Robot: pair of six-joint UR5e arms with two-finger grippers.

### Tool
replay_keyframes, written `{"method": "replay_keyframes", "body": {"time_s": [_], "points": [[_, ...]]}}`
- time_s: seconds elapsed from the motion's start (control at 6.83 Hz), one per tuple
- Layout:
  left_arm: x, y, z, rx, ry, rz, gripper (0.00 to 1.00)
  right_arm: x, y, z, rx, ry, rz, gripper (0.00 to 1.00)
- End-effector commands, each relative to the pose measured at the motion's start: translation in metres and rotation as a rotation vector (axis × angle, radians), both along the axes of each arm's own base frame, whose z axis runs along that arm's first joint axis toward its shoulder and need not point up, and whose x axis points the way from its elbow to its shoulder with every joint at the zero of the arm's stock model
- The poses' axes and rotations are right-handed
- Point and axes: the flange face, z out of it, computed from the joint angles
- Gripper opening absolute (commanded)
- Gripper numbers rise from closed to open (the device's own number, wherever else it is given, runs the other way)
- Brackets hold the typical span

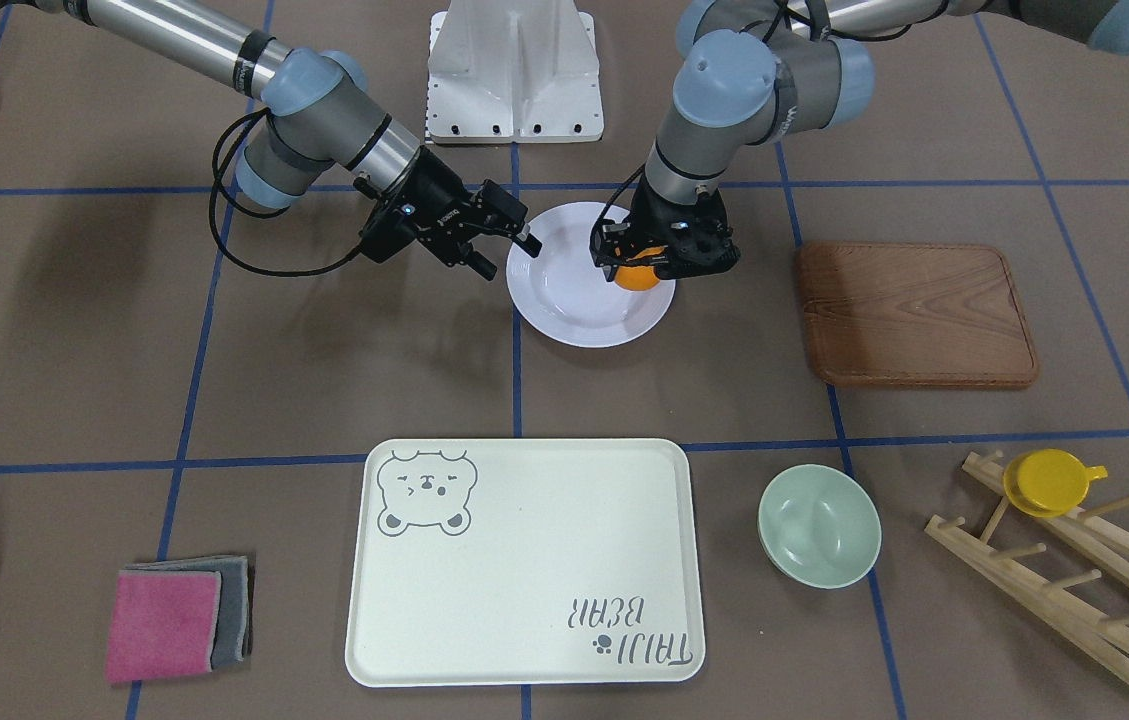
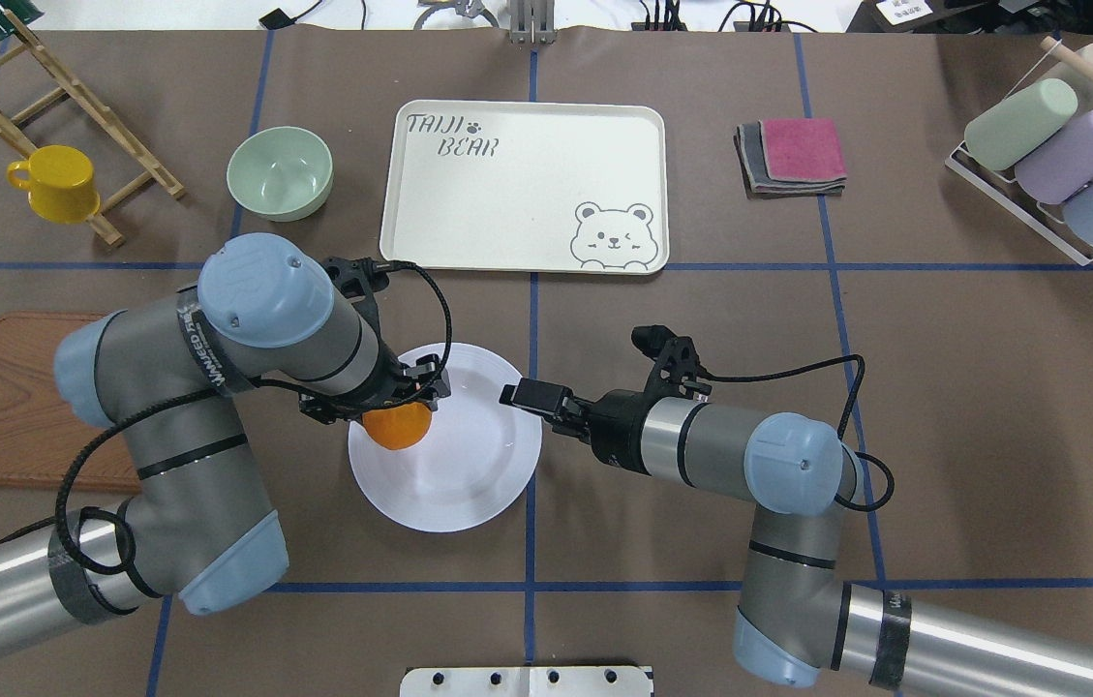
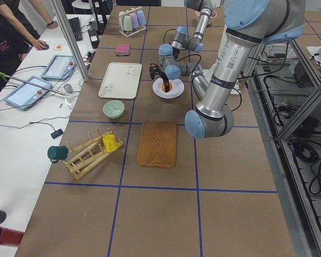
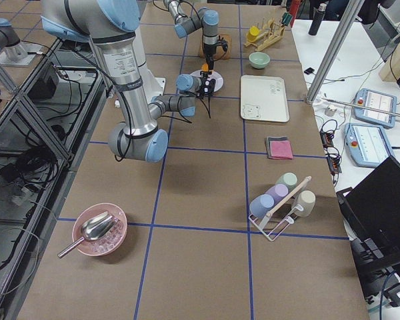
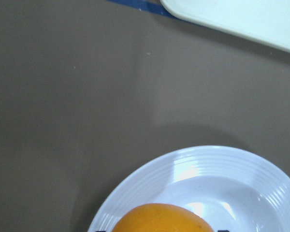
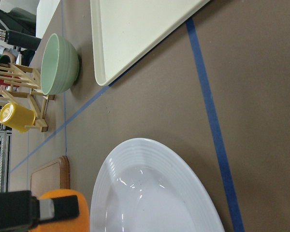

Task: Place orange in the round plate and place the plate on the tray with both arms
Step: 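Carry the orange with the left gripper and drop it onto the white plate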

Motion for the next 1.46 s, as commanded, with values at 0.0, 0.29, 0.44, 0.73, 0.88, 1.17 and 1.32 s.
{"method": "replay_keyframes", "body": {"time_s": [0.0,0.29,0.44,0.73,0.88,1.17,1.32], "points": [[0.019,0.007,0.01,0.016,0.01,0.017,0.82,-0.005,0.005,0.0,-0.002,0.003,-0.011,0.99],[0.01,0.002,0.003,0.057,0.022,-0.019,0.98,-0.013,0.004,0.009,-0.013,0.021,-0.013,0.99],[-0.009,-0.012,-0.005,0.065,0.036,-0.045,0.98,-0.02,0.004,0.008,-0.014,0.025,-0.016,0.99],[-0.044,-0.024,-0.016,0.112,0.047,-0.048,0.98,-0.031,0.01,0.0,-0.01,0.018,-0.029,0.99],[-0.063,-0.035,-0.017,0.11,0.04,-0.028,0.98,-0.037,0.014,-0.001,-0.011,0.02,-0.034,0.96],[-0.116,-0.048,0.009,0.144,0.031,0.006,0.98,-0.038,0.016,-0.004,-0.008,0.006,-0.036,0.33],[-0.154,-0.061,0.031,0.178,0.015,0.027,0.98,-0.033,0.015,-0.012,-0.004,-0.012,-0.033,0.0]]}}
